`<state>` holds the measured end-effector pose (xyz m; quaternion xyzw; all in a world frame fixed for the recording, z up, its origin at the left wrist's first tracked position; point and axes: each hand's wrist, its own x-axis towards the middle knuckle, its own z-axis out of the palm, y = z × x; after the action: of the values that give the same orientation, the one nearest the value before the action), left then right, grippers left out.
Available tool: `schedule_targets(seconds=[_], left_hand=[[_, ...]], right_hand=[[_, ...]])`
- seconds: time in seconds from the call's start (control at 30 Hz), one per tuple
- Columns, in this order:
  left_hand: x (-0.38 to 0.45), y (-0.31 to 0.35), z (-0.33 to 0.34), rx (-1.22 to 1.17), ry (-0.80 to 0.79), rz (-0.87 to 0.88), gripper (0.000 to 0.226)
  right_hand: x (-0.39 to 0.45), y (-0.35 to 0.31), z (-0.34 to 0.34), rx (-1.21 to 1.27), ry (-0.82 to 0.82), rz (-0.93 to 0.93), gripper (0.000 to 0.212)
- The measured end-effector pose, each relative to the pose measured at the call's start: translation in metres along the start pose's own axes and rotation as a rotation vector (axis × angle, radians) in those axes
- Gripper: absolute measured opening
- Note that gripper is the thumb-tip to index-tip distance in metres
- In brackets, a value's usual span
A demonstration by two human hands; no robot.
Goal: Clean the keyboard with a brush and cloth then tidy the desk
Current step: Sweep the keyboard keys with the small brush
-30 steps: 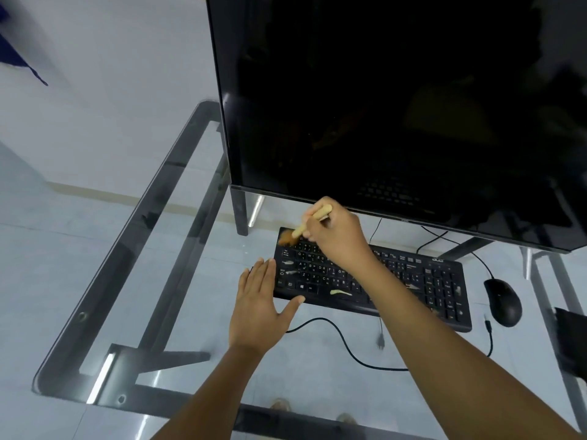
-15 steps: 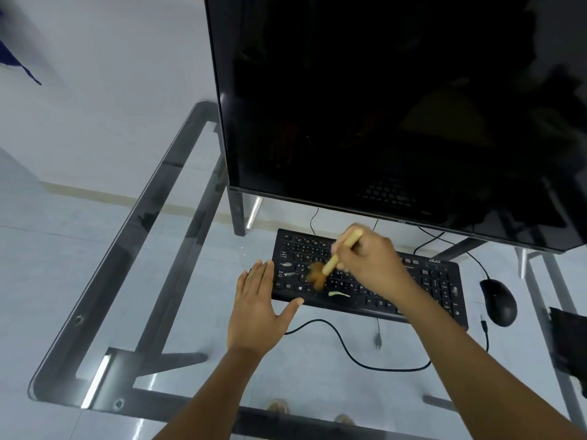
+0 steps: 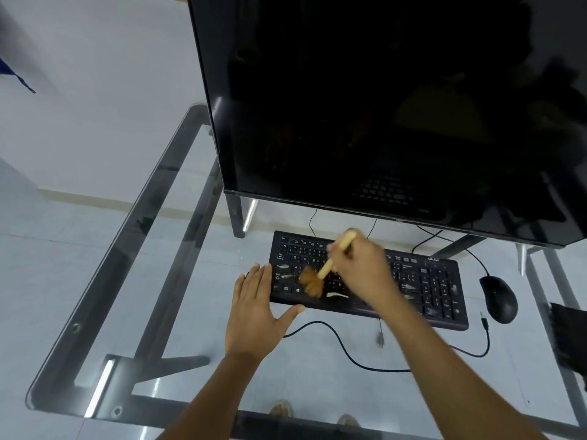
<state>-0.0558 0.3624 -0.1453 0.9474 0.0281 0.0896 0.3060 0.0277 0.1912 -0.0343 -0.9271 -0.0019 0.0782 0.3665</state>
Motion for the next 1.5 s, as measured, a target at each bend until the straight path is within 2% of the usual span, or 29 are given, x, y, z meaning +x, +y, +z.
schedule_targets(seconds=[0.07,0.1,0.23,0.33,0.37,0.43,0.47,0.53,0.6,0.67,0.73,0.83,0.9,0.97,1.07,1.1,1.17,1.2,1.23,1.27,1.33,1.37,1.43,1.47,1.5], left_hand=[[0.000,0.001,0.000,0.019,0.005,0.000,0.091],[0.000,0.001,0.001,0.023,0.002,0.001,0.090],[0.000,-0.001,0.003,0.027,-0.013,0.007,0.086],[0.000,-0.002,0.004,0.026,-0.014,0.013,0.085],[0.000,-0.002,0.004,0.029,-0.011,0.017,0.084],[0.000,-0.003,0.005,0.033,-0.017,0.012,0.085],[0.000,-0.003,0.005,0.034,-0.019,0.005,0.085],[0.000,-0.002,0.005,0.037,-0.025,0.003,0.086],[0.000,-0.002,0.005,0.039,-0.026,0.009,0.085],[0.001,-0.002,0.004,0.046,-0.031,0.008,0.085],[0.001,-0.002,0.005,0.055,-0.034,0.010,0.085],[0.000,-0.001,0.003,0.043,-0.031,0.003,0.085],[0.001,-0.001,0.003,0.047,-0.028,0.011,0.085],[0.001,0.000,0.003,0.055,-0.032,0.015,0.084],[0.001,0.003,0.001,0.047,-0.025,0.010,0.084],[0.001,0.004,0.000,0.046,-0.025,0.008,0.085],[0.001,0.004,0.001,0.054,-0.033,0.004,0.086],[0.001,0.002,0.001,0.057,-0.039,0.002,0.087],[0.000,0.002,0.001,0.059,-0.043,0.000,0.087],[0.000,0.003,0.001,0.059,-0.048,-0.003,0.087],[0.000,0.005,0.000,0.053,-0.046,-0.013,0.087],[0.000,0.006,-0.001,0.054,-0.047,-0.015,0.087],[0.000,0.005,-0.001,0.065,-0.053,-0.010,0.087],[0.000,0.004,-0.001,0.063,-0.060,-0.011,0.087],[0.000,0.003,-0.001,0.055,-0.069,-0.015,0.088]], right_hand=[[0.008,0.005,-0.015,0.028,0.138,-0.024,0.013],[0.010,0.005,-0.017,0.060,0.153,-0.051,0.011],[0.020,-0.005,0.000,0.036,-0.028,-0.116,0.009],[0.034,-0.019,-0.002,0.065,0.171,-0.186,0.009],[0.037,-0.025,-0.001,0.125,0.177,-0.196,0.008],[0.038,-0.031,0.005,0.144,-0.001,-0.162,0.007],[0.037,-0.032,0.009,0.060,-0.078,-0.157,0.008],[0.040,-0.028,0.012,-0.049,-0.017,-0.179,0.007],[0.042,-0.026,0.008,0.029,0.107,-0.179,0.006],[0.039,-0.024,0.006,0.102,0.019,-0.123,0.006],[0.033,-0.018,0.003,0.047,-0.057,-0.083,0.007],[0.030,-0.001,-0.010,0.088,0.153,-0.068,0.007],[0.026,0.008,-0.017,0.185,0.096,-0.018,0.007],[0.018,0.014,-0.021,0.129,0.027,-0.028,0.007],[0.014,0.019,-0.032,0.145,0.277,-0.084,0.007],[0.015,0.020,-0.035,0.196,0.279,-0.073,0.007],[0.015,0.019,-0.036,0.222,0.077,-0.025,0.008],[0.013,0.020,-0.034,0.145,-0.022,-0.034,0.008],[0.013,0.021,-0.034,0.082,-0.035,-0.058,0.008],[0.013,0.022,-0.034,0.040,0.052,-0.088,0.008],[0.013,0.022,-0.038,0.127,0.219,-0.089,0.007],[0.014,0.023,-0.039,0.197,0.205,-0.063,0.007],[0.013,0.021,-0.036,0.301,-0.023,0.058,0.007],[0.011,0.022,-0.034,0.238,-0.089,0.078,0.007],[0.012,0.025,-0.034,0.179,-0.065,0.068,0.007]])
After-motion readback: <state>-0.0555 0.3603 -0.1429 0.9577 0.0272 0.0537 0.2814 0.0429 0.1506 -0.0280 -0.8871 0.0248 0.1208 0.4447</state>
